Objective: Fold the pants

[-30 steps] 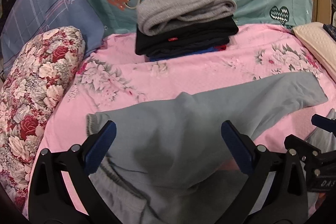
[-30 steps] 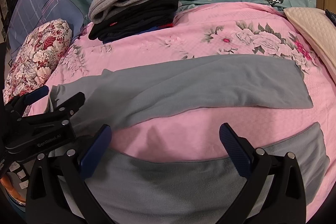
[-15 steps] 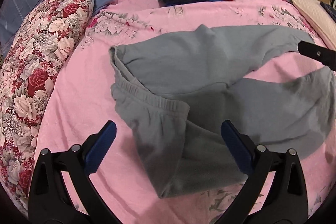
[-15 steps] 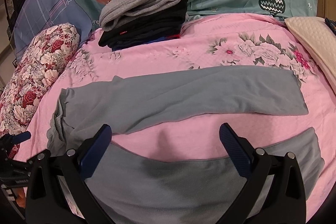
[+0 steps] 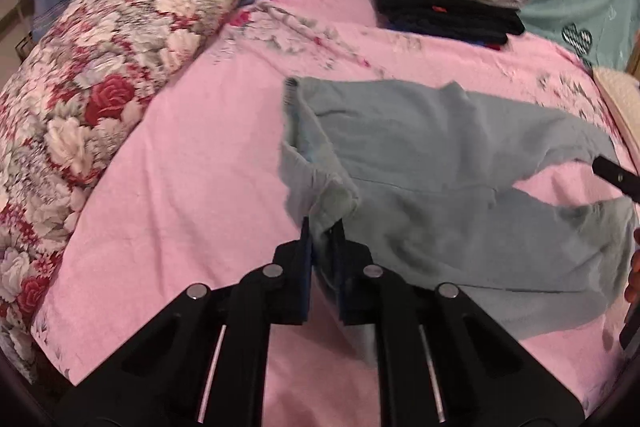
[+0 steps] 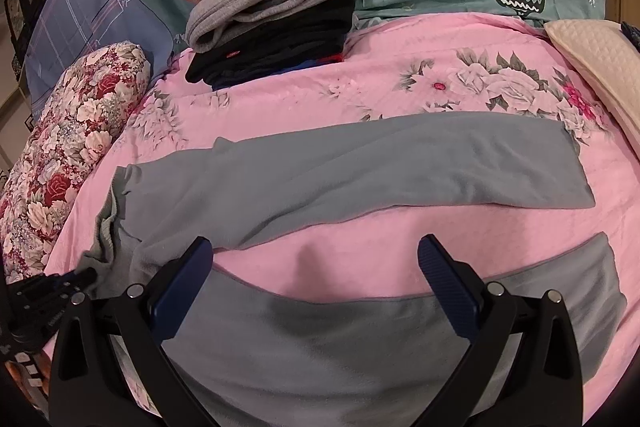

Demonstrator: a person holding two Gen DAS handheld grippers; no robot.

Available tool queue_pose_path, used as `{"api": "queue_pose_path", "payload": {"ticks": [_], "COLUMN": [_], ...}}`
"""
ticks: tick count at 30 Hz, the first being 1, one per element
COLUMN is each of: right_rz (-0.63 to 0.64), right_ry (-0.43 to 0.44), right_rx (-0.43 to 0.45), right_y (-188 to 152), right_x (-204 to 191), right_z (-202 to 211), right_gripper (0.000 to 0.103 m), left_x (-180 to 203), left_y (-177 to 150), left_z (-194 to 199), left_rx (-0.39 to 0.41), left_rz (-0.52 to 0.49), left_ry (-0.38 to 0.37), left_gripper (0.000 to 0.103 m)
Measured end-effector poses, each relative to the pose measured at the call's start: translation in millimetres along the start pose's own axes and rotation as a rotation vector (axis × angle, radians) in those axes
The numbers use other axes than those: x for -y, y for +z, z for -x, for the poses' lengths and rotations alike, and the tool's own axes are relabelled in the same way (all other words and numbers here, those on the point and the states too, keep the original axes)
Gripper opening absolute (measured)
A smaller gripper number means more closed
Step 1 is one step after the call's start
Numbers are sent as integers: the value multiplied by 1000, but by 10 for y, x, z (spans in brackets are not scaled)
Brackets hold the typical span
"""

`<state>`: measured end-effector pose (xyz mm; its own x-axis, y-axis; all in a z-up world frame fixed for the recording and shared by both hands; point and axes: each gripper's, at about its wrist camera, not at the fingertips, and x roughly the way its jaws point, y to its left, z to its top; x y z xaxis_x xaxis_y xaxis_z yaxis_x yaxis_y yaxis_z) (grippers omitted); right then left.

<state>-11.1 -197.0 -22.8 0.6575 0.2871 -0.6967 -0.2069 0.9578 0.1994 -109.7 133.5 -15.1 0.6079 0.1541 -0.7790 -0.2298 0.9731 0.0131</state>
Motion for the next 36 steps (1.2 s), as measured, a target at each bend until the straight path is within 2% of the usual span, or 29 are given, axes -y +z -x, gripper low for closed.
{"api": "queue_pose_path", "payload": {"ticks": [2,4,5,6,7,8,9,12,17,19,21,24,28,32,34,36], "right_rz": [3,6,5,1,-2,-3,-1,2,-48,-111,-219,-313,-347,-295,-256,-197], "right_ry": [2,6,12,22,29,35,39,23,-153,-205,-173,-143,-83,-52,-25,-23], "right_rx": [-4,-6,-5,0,7,18,41,116,80,32,-16,-36,-61,-76,-120,-150], "right_y": [1,7,15,34,62,96,133,137,-240,-427,-589,-739,-781,-684,-672,-673], "right_x": [-4,-9,-6,9,30,62,125,458,1370,1738,2097,2403,2502,2459,2388,2302], "right_z": [-8,0,17,57,113,194,324,767,1278,1381,1411,1356,1161,967,826,776], "right_gripper": [102,102,102,102,102,102,102,102,102,92,68,52,50,50,38,7], "left_x": [-358,-713,-854,-934,-984,-1020,-1052,-1043,-756,-587,-439,-375,-421,-487,-517,-530], "left_y": [-21,-121,-189,-239,-286,-314,-321,-235,-23,-8,-11,-81,-145,-213,-232,-228], "left_z": [-15,-163,-232,-263,-256,-224,-188,-42,44,-35,-184,-307,-388,-454,-487,-490], "left_rx": [-25,-105,-140,-152,-144,-128,-112,-47,26,17,-14,-53,-80,-113,-127,-128], "left_rz": [90,192,231,247,242,228,225,218,155,116,83,75,76,80,86,87], "left_ry": [56,46,57,103,171,217,216,193,119,101,96,93,131,161,162,163], "left_gripper": [9,18,32,41,44,52,61,68,82,82,82,82,82,82,83,84]}}
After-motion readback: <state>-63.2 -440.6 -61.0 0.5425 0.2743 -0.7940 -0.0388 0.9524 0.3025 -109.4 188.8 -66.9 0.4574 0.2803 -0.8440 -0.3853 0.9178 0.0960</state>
